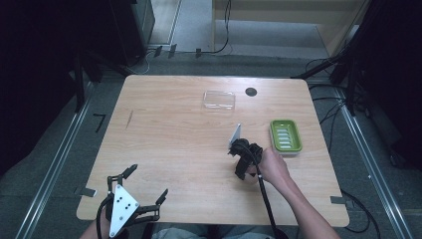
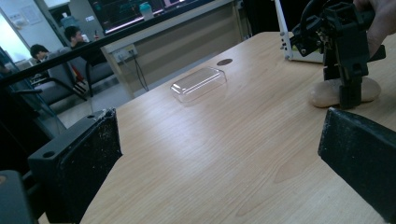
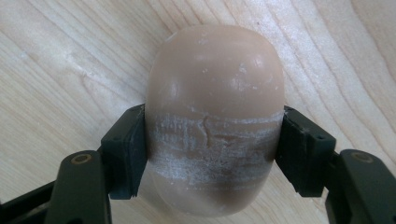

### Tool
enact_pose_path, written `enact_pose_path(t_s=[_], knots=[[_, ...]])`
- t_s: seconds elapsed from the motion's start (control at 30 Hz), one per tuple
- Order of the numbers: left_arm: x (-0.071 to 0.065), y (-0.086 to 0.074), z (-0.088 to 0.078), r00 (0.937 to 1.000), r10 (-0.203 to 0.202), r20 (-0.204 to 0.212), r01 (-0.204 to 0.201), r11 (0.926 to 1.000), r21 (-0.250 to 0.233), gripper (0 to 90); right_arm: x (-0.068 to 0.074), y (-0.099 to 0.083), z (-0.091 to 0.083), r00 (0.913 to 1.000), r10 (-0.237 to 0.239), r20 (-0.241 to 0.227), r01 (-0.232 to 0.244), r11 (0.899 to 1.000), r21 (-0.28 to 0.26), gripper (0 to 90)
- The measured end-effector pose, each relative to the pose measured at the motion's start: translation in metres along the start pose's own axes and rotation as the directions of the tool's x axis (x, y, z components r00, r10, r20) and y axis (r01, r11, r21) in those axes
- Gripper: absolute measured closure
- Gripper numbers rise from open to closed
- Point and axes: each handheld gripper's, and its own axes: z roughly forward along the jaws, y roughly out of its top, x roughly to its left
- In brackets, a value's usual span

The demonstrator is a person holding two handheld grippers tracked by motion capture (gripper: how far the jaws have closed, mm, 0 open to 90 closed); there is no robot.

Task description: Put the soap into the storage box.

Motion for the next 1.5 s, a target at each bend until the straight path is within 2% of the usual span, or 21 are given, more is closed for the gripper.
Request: enact_pose_path(t_s=[0.57,0.93,1.07,1.5], knots=[[0.0,0.0,0.0,1.0,0.0,-0.001,0.0,1.0,0.001,0.0,-0.002,-0.005,-0.019,1.0,-0.005,0.001,0.005,1.0,-0.007,33.2],[0.0,0.0,0.001,1.0,0.002,0.001,-0.002,1.0,0.002,0.0,-0.012,-0.012,-0.03,1.0,-0.004,0.003,0.004,1.0,-0.007,33.3],[0.0,0.0,0.001,1.0,0.004,0.002,-0.004,1.0,0.003,0.0,-0.015,-0.016,-0.035,0.9999,0.015,0.004,-0.015,1.0,-0.014,33.3],[0.0,0.0,0.001,1.0,0.006,0.001,-0.006,1.0,0.005,0.0,-0.024,-0.021,-0.044,0.9997,0.023,0.008,-0.023,1.0,-0.017,33.3]])
